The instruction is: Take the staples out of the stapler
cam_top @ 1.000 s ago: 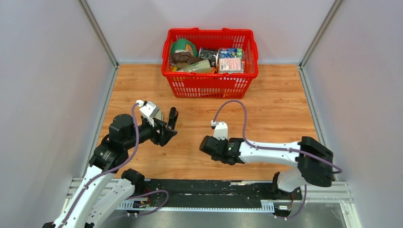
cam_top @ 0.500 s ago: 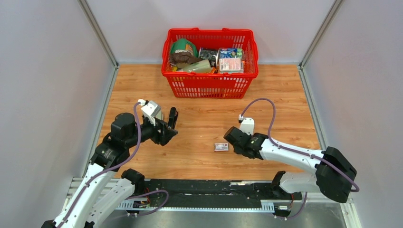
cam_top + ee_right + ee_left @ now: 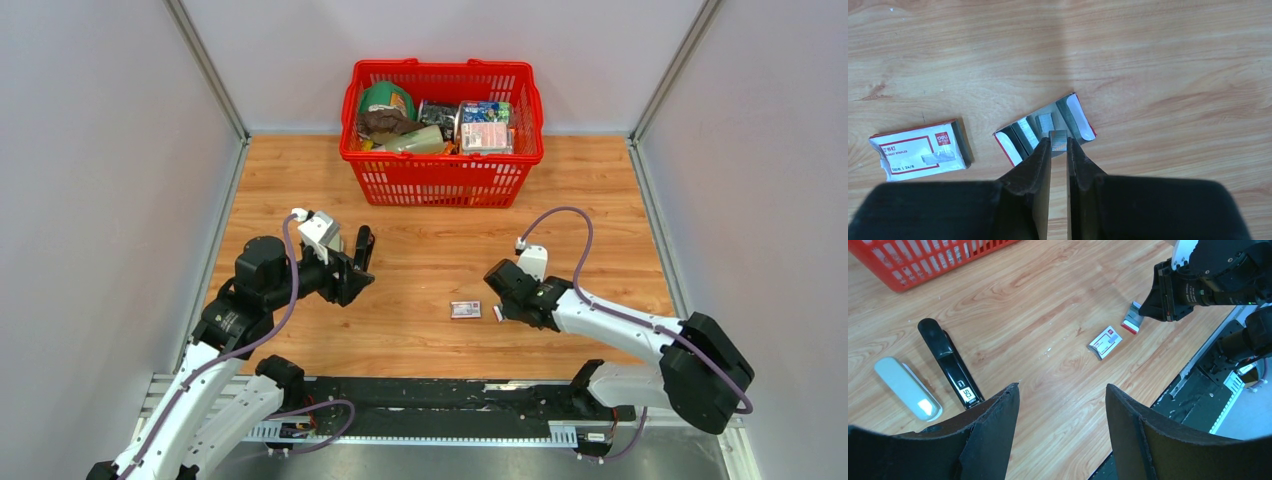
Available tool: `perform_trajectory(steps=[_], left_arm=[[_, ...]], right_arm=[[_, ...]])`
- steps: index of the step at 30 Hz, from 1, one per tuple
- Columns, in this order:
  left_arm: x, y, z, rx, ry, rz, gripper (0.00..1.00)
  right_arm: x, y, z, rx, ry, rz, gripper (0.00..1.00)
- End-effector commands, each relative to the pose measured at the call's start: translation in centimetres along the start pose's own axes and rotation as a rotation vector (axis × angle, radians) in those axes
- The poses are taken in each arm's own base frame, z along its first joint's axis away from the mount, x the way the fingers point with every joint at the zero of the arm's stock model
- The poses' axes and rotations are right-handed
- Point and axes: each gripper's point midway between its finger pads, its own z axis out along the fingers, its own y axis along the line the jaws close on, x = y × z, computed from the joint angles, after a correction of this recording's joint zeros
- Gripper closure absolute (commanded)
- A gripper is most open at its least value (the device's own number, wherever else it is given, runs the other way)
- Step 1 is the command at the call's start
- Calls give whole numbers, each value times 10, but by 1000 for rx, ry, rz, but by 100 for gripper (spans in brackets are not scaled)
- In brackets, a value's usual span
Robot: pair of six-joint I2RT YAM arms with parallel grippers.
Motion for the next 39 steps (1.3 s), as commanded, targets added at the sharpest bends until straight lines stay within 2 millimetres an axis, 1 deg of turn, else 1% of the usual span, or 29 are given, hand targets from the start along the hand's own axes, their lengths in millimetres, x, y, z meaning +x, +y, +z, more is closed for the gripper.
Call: perform_trajectory(steps=[1,10,14,18,29,33,35,39], left_arm=[[-4,0,1,-2,-15,12,29],[-3,0,1,-1,-12,12,29],[-4,1,2,-3,-12,14,29],[-4,0,2,-1,-12,14,29],[-4,0,1,2,-13,13,29],[-3,-1,1,2,-13,11,29],[-4,0,1,-1,-13,11,29],[-4,0,1,-1,-13,9,29]], right_arm=[[-9,8,4,-29,-30,16,85],[-6,8,12,-22,-16,14,84],[-6,9,12,-26,-16,16,84],[-2,7,13,-23,-4,15,81],[3,2,9,-29,0,27,81],[3,1,8,-32,3,33,74],[1,3,7,-37,-5,36,69],[-8,4,2,-43,-30,42,65]])
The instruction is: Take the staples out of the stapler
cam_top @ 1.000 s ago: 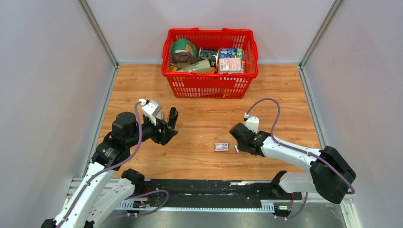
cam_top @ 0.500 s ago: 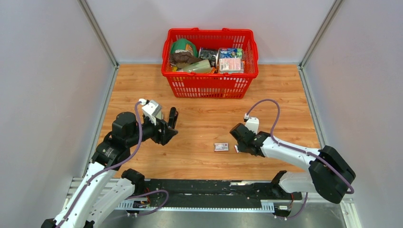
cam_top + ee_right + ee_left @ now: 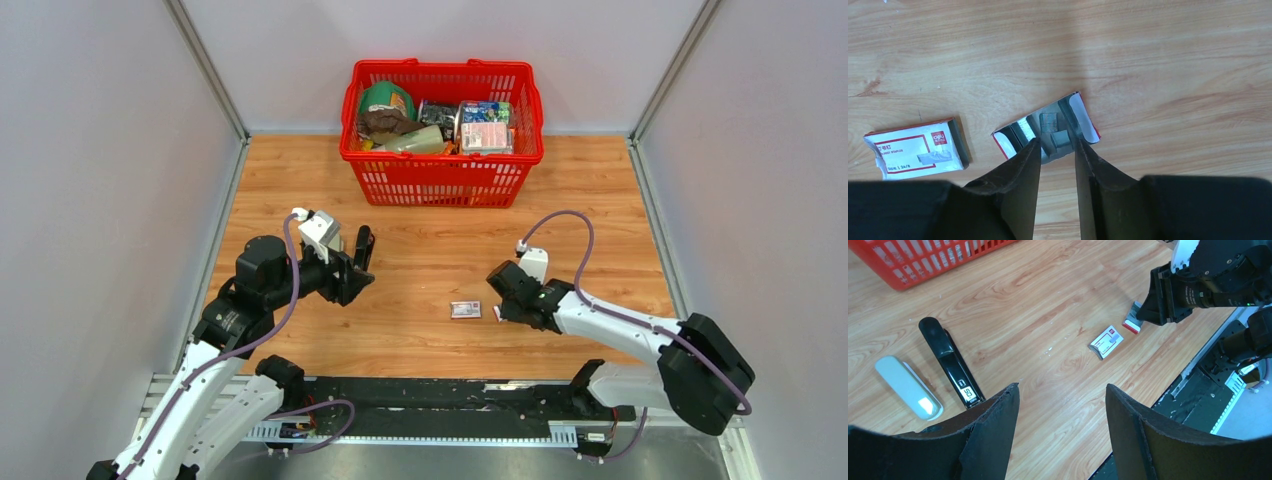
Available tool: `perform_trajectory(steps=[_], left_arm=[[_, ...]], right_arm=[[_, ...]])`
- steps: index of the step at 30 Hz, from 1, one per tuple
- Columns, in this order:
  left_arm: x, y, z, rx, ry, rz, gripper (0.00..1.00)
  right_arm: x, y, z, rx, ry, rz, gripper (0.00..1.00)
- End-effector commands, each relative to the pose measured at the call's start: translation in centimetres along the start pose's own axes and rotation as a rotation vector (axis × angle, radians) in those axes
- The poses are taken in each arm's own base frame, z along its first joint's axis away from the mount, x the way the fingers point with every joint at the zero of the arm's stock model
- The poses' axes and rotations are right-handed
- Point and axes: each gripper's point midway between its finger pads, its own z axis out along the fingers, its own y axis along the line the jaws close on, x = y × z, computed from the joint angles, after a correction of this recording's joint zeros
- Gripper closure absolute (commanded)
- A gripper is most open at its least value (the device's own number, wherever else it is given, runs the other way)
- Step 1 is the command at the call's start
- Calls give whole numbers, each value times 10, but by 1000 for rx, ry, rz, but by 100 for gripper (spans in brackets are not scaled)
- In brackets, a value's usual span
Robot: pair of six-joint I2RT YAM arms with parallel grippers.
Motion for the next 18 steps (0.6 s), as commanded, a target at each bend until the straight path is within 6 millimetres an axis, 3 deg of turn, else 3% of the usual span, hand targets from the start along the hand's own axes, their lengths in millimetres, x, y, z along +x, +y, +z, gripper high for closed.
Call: perform_trajectory(steps=[1,10,18], left_arm=[[-3,-1,1,8,-14,10,29],[-3,-3,1,15,-12,8,29],[7,-8,14,64,58,-53,30]], right_arm=[[-18,3,-9,-15,-62,32,65],[-53,-13,-21,31,-143,35,61],[-51,-20,-14,6,-108,45,65]])
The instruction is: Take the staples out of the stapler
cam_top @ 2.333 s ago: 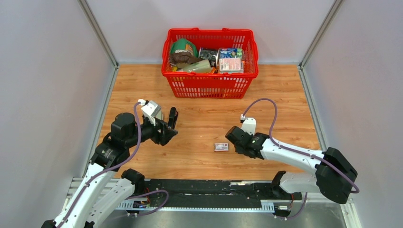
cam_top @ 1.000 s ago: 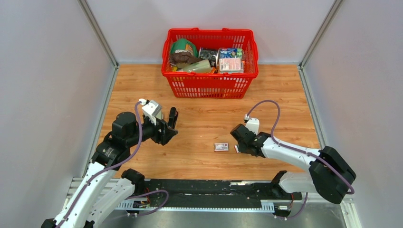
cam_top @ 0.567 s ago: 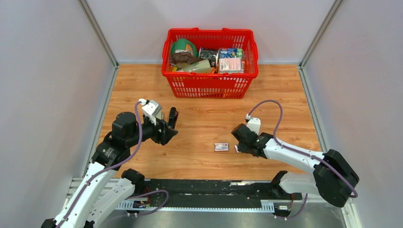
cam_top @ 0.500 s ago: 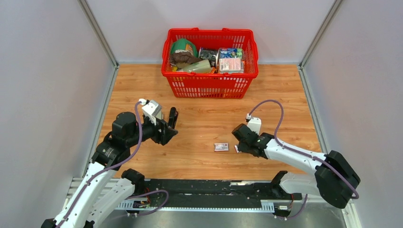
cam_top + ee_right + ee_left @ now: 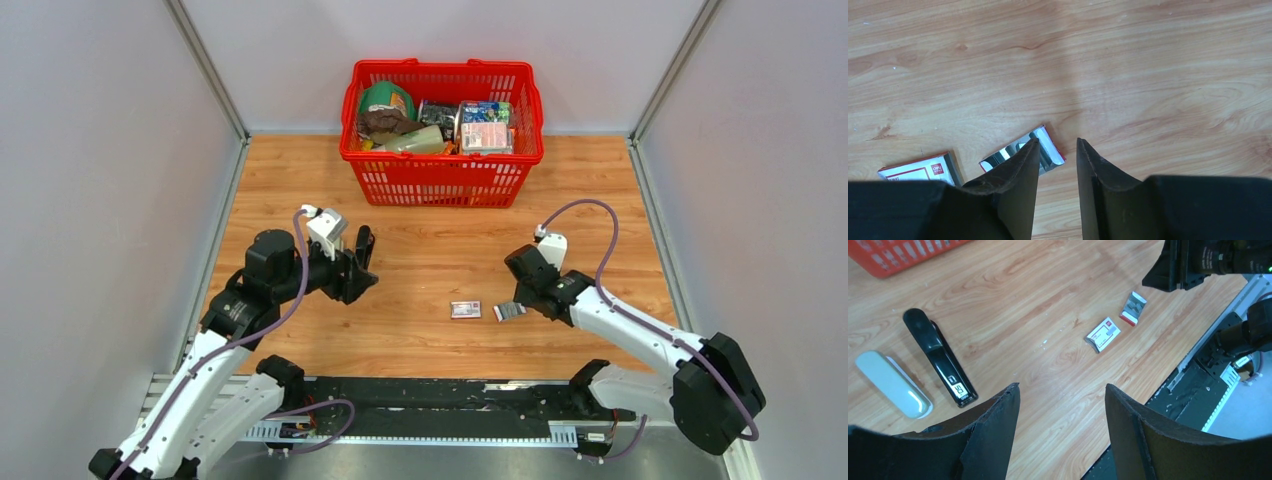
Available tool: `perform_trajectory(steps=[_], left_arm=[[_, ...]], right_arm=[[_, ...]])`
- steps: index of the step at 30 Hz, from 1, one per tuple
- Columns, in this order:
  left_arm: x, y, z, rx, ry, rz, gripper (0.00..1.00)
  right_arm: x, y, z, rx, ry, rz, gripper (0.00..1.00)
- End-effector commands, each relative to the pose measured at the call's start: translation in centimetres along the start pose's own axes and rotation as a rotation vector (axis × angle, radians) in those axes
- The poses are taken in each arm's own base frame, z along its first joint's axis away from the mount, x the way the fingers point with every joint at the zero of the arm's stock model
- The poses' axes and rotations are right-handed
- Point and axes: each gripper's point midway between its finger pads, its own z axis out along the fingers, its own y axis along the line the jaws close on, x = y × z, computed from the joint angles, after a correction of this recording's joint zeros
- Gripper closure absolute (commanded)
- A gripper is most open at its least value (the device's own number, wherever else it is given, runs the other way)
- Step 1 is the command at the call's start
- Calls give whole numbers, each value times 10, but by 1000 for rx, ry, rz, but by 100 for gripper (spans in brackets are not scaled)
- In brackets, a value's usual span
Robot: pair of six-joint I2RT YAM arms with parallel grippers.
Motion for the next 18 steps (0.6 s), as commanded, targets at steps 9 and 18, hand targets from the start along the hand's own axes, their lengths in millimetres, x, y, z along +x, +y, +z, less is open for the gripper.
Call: perform_trajectory(steps=[9,18], left_arm=[[22,1,37,0,128,-134,34],[51,7,83,-101,237,-105,35]], right_arm=[[8,3,6,-75,18,-17,69],[17,5,12,-132,48,-15,69]])
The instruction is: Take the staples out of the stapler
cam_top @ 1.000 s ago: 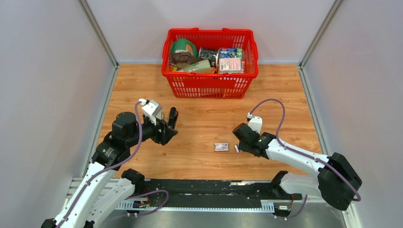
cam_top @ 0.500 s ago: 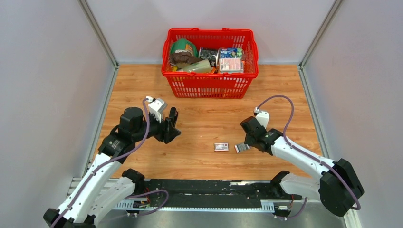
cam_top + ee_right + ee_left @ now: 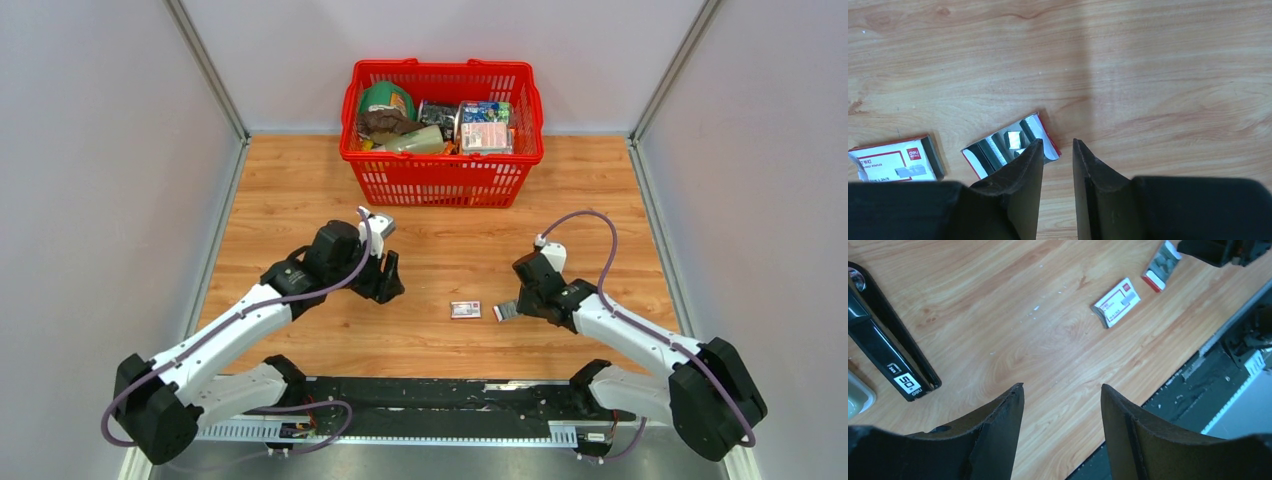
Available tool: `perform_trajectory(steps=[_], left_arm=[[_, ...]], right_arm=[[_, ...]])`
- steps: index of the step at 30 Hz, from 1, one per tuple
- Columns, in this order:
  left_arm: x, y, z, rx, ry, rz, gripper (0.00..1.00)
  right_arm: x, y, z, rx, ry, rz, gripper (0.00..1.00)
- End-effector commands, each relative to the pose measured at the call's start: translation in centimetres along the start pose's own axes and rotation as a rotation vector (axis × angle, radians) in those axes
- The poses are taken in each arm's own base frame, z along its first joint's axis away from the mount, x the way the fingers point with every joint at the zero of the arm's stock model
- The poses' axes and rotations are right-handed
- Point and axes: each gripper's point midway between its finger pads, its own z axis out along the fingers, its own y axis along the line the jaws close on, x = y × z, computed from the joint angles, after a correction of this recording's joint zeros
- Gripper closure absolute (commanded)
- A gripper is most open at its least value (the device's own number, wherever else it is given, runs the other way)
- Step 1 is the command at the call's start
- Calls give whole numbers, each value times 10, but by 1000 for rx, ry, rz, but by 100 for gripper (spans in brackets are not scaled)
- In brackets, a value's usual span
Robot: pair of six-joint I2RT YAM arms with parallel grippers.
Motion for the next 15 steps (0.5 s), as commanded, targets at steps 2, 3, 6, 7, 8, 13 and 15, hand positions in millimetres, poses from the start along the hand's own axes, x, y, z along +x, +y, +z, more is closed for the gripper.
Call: perform_trajectory(steps=[2,3,6,7,8,13,15], left_arm=[[-11,12,25,-83,-41,-25,35],[-13,12,29,-87,-49,-26,35],[-6,16,44,-94,-18,-38,35],[-5,15,48,-93,-13,-37,36],[-3,17,52,-97,-1,-38,36],[-2,16,66,-95,13,-35,37],[-3,14,69,-93,13,-31,37]], right_arm=[[-7,13,2,-79,-23,7,70],[-6,14,2,-86,-22,6,70],[-7,16,3,-94,-21,1,71],[-8,17,3,-97,-23,2,72],[-9,17,3,-96,-23,-3,72],[-9,15,6,-81,-24,-6,74],[-10,14,6,-78,-28,-1,74]])
